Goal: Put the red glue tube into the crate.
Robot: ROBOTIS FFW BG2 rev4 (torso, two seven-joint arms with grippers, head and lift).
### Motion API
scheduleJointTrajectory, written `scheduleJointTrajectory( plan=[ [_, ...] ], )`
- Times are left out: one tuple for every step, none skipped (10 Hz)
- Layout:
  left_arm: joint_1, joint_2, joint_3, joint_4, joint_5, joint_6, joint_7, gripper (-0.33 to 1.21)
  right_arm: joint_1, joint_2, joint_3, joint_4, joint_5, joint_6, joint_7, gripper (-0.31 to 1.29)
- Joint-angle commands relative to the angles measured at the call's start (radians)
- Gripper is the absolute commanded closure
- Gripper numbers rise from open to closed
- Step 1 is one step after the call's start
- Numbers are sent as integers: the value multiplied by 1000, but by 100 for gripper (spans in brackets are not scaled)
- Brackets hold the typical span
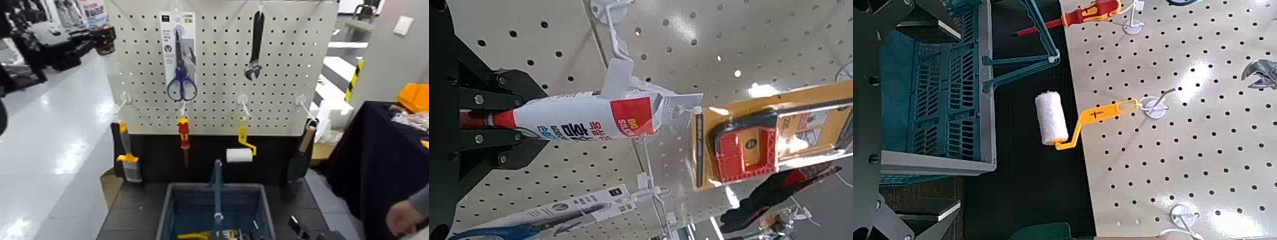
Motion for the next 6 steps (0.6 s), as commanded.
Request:
scheduleJointTrajectory(
  plan=[
    [18, -20, -30, -44, 31, 12, 3, 118, 2, -1, -1, 0, 0, 1, 2, 14],
    [33, -30, -50, -59, 44, 17, 11, 118, 2, -1, -1, 0, 0, 2, 2, 14],
    [45, -41, -69, -76, 60, 18, 17, 118, 2, -1, 0, 0, 0, 4, 0, 14],
    [61, -53, -86, -85, 75, 23, 23, 118, 2, -1, -1, 0, 0, 4, 2, 14],
    [79, -64, -99, -87, 87, 32, 26, 118, 2, -1, -1, -2, 0, 6, 2, 14],
    [104, -78, -116, -85, 100, 38, 33, 118, 2, -1, 0, 0, 0, 9, 0, 14]
  ],
)
